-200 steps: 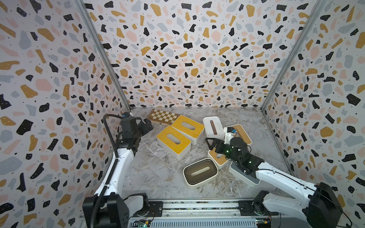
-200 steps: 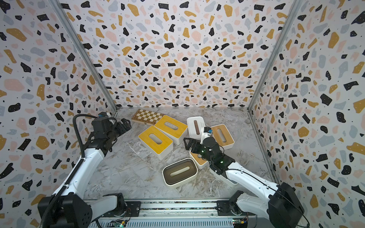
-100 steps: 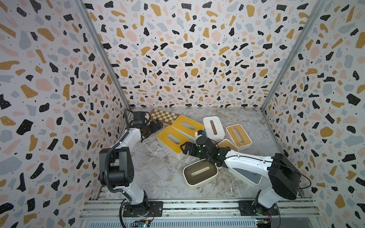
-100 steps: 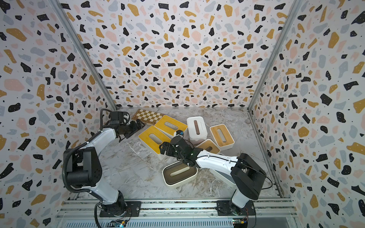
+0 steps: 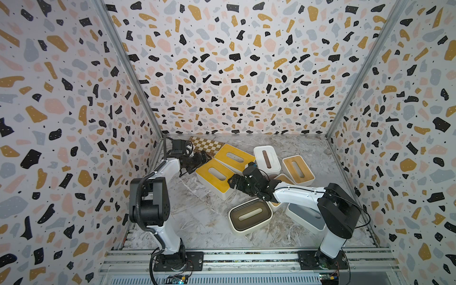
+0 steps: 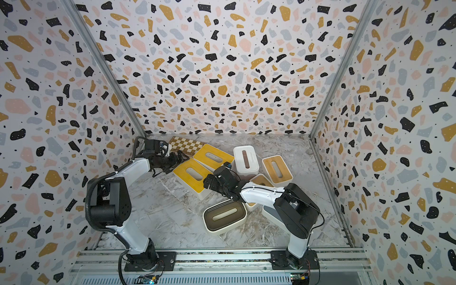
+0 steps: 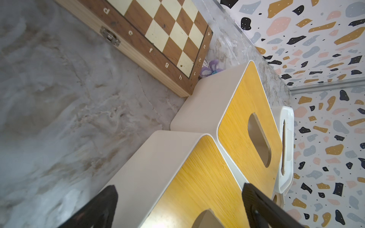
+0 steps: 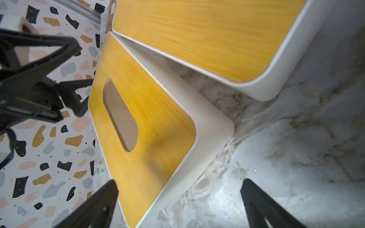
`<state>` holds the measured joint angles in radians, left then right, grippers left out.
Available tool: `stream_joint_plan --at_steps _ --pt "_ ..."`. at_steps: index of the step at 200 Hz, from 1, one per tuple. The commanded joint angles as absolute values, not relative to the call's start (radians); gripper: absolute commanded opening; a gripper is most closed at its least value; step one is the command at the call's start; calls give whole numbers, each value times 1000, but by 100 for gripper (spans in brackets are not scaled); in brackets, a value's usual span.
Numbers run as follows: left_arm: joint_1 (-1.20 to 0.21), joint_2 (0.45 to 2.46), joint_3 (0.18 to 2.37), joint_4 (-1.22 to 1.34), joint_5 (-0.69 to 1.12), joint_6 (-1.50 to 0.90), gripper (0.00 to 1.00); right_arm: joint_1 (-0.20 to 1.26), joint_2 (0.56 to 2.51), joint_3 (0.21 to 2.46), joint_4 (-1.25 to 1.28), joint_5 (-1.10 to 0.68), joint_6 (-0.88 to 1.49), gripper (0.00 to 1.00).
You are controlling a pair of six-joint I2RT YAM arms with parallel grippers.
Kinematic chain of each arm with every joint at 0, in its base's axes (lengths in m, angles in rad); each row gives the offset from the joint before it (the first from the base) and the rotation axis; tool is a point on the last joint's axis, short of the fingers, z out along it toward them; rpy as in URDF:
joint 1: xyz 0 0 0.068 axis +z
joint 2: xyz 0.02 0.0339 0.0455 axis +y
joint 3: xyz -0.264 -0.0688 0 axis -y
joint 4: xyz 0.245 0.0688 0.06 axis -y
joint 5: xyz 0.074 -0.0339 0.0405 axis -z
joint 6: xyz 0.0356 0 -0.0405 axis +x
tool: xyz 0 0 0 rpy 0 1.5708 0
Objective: Stack the tissue boxes
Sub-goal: Adjust the tissue box at the center of the board.
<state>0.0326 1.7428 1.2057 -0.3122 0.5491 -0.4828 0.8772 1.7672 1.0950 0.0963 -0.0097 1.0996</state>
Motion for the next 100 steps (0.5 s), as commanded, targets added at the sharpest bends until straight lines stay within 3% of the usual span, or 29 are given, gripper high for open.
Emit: stream_joint_plan --at_steps 1,100 --pt "31 1668 1169 -350 601 -489 100 859 1762 1142 60 -34 1079 99" --pt "25 1416 905 -334 637 -592 100 807 1792 1191 11 -137 1004 99"
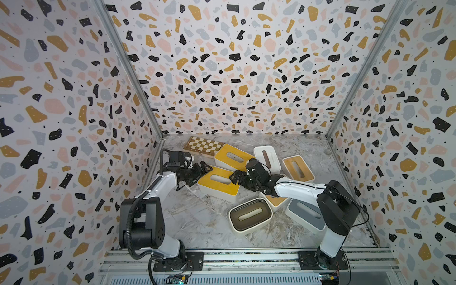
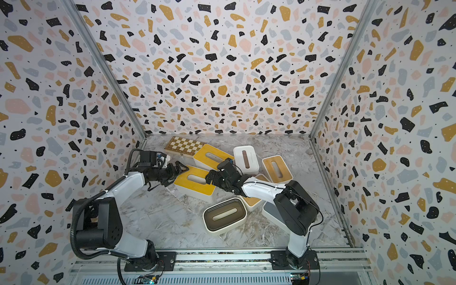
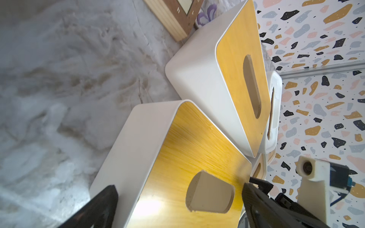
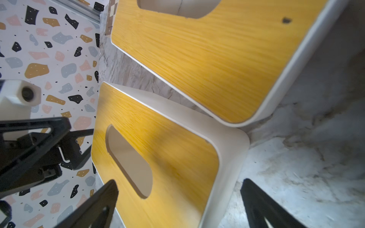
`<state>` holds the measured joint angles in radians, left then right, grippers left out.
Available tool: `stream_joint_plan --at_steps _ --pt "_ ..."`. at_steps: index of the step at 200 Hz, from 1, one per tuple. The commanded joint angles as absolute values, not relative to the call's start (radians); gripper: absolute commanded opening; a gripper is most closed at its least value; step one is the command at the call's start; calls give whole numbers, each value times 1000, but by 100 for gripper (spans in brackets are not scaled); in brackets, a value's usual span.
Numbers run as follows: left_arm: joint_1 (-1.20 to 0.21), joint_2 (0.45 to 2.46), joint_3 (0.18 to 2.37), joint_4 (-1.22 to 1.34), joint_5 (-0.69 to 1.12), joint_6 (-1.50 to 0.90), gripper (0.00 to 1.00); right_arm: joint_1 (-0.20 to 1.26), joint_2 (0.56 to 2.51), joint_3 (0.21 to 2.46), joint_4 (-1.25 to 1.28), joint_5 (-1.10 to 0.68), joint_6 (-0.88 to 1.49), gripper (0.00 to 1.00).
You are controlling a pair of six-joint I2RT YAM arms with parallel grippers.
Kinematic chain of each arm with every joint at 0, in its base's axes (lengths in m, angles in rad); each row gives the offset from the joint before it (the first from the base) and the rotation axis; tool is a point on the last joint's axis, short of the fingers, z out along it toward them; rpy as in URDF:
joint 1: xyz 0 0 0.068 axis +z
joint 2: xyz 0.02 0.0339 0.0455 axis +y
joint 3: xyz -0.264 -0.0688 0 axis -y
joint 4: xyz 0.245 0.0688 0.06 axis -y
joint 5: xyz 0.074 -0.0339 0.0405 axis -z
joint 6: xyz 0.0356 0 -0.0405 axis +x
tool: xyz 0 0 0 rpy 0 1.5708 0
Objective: Stack the tissue boxes
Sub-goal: Adjust the tissue box at the center of the board, then pick up the tissue box from the center of the board.
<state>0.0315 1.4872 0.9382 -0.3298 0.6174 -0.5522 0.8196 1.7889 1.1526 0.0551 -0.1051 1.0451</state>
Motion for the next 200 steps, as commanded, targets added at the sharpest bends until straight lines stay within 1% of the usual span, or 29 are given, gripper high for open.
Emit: stream_joint_plan --at_steps 1,44,80,118,128,149,167,182,192,200 --pt "25 1414 903 -334 635 -593 100 807 1792 1192 11 -139 1003 99" --pt "-2 1343 796 -284 681 -659 99 793 1802 1242 -37 -123 939 99" --pt "-39 1258 754 -284 645 -682 100 765 1810 1248 -46 -149 923 99" --pt "-43 1249 748 -297 581 -658 100 765 1786 1250 -89 -107 888 99" --pt "-43 1244 773 -332 541 -641 100 761 1773 1243 -99 -100 881 99" --pt "-43 1238 838 -427 393 -598 100 743 1727 1241 -140 -60 859 99" --pt "-43 1246 891 -427 320 -580 100 714 1664 1220 -132 -21 849 99" --pt "-41 1295 957 -416 285 -572 99 656 1647 1192 -89 -92 885 99" --pt "-41 1344 1023 -422 298 -547 100 617 1661 1195 -81 -146 913 99" --pt "-41 1383 1065 -414 307 -539 100 603 1672 1214 -90 -150 915 99"
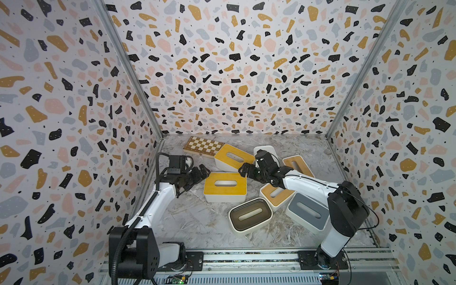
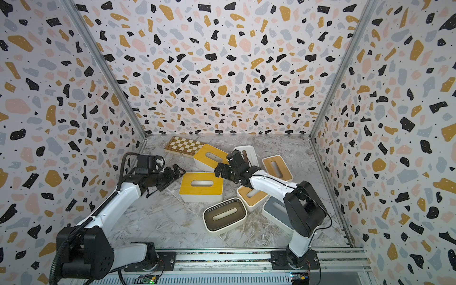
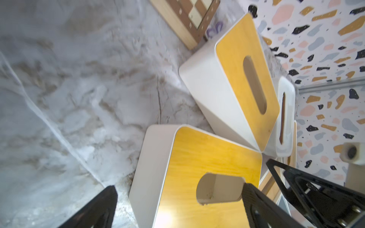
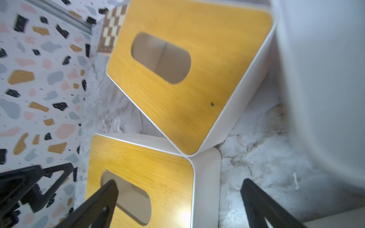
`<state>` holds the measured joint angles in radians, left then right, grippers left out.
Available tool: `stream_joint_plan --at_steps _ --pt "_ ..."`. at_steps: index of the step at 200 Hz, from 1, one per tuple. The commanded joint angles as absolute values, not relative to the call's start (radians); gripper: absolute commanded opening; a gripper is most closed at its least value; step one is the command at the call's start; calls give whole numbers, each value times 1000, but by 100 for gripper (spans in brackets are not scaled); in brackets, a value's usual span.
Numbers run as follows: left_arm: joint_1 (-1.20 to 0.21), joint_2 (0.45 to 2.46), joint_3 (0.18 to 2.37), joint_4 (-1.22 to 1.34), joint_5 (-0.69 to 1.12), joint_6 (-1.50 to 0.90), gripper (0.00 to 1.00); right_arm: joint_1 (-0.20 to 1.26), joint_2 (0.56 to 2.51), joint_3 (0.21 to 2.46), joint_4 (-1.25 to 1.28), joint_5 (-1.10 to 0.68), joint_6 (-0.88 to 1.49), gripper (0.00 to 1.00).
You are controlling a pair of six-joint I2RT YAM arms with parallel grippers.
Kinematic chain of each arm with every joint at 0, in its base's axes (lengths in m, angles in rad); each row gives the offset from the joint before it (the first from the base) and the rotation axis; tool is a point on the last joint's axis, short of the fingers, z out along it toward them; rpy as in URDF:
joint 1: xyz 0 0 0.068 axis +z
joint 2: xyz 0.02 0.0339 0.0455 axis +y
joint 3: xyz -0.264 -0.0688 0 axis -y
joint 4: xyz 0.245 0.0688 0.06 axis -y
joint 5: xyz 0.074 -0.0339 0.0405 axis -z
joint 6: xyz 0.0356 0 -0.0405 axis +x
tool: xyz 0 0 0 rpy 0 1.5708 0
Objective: Stack the tissue boxes
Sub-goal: Pick up the tissue box from the center of the board.
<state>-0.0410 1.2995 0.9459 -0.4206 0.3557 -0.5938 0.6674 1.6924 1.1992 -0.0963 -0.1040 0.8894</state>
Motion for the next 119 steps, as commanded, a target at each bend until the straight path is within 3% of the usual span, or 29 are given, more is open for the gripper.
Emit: stream_joint_plan --at_steps 1,38,119 --pt "-41 1389 1070 -412 308 -540 100 602 1674 1217 -92 -148 915 99" --pt "-43 1599 1253 -365 361 -531 100 605 1751 1335 -129 -160 948 99" --pt "-46 1891 1436 -188 499 -544 100 667 1896 1521 -328 61 1011 99"
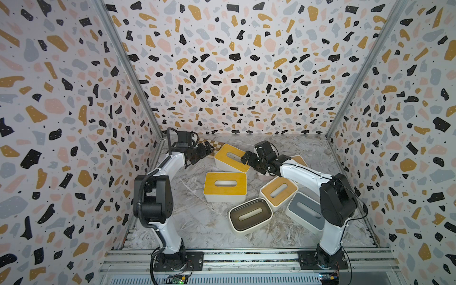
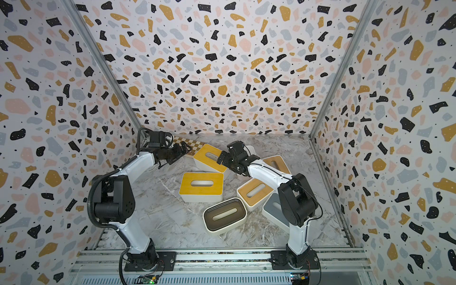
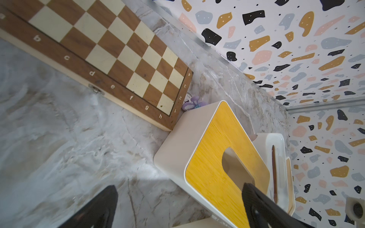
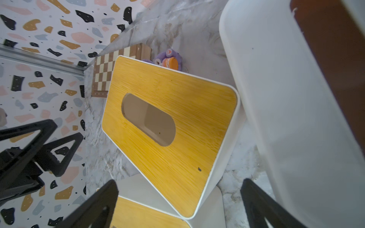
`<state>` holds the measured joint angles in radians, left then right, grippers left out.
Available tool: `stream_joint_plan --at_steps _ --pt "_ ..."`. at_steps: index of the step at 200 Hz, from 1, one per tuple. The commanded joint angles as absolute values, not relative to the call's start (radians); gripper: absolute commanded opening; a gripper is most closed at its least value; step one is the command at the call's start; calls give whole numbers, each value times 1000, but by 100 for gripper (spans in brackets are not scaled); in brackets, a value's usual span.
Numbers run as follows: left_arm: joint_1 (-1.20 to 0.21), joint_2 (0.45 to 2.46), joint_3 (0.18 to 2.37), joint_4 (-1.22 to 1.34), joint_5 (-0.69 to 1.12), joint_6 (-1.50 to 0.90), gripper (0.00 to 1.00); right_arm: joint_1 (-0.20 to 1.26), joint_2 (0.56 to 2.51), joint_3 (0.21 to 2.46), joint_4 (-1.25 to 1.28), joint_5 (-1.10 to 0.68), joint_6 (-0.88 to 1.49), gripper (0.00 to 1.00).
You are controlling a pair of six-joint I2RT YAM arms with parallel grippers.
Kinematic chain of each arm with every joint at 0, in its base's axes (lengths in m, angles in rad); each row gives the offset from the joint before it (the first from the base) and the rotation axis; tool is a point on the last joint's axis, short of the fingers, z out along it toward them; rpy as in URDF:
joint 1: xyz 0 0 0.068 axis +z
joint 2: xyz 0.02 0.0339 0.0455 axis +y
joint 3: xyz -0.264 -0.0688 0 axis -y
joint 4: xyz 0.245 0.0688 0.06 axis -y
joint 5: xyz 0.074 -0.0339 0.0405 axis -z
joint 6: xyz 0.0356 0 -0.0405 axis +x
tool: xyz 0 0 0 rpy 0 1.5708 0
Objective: Stack the tissue boxes
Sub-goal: Pick up the tissue box from the center of the board.
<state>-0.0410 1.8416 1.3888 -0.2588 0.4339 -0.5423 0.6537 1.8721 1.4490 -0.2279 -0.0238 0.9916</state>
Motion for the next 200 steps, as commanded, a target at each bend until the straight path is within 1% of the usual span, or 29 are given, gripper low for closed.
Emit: stream_joint_plan --at_steps 1,12,67,85,104,124,138,165,200 --pt "-46 1893 1436 -188 501 -544 100 667 1898 1524 -331 62 1010 99" --pt "-51 1924 1448 -140 519 -555 100 665 1923 1547 -345 76 1006 99" --pt "-87 2035 1517 -114 607 -557 100 673 2052 1688 -415 111 1003 99" --pt "-96 2037 1512 -102 642 -549 100 673 2071 1697 -418 132 1001 99" --pt "-106 2030 1523 -153 670 -518 99 671 2097 1723 -436 149 983 99" --pt "-109 1997 1485 -156 678 -509 98 655 2119 1741 -453 122 965 99" --pt "-114 1979 1466 -169 683 -500 98 652 2124 1753 -475 149 939 100" --pt "-127 1956 1428 -175 709 -486 98 640 2125 1766 -513 160 906 98" --pt "-139 1918 1384 -170 717 -497 97 629 2141 1773 -519 120 884 90"
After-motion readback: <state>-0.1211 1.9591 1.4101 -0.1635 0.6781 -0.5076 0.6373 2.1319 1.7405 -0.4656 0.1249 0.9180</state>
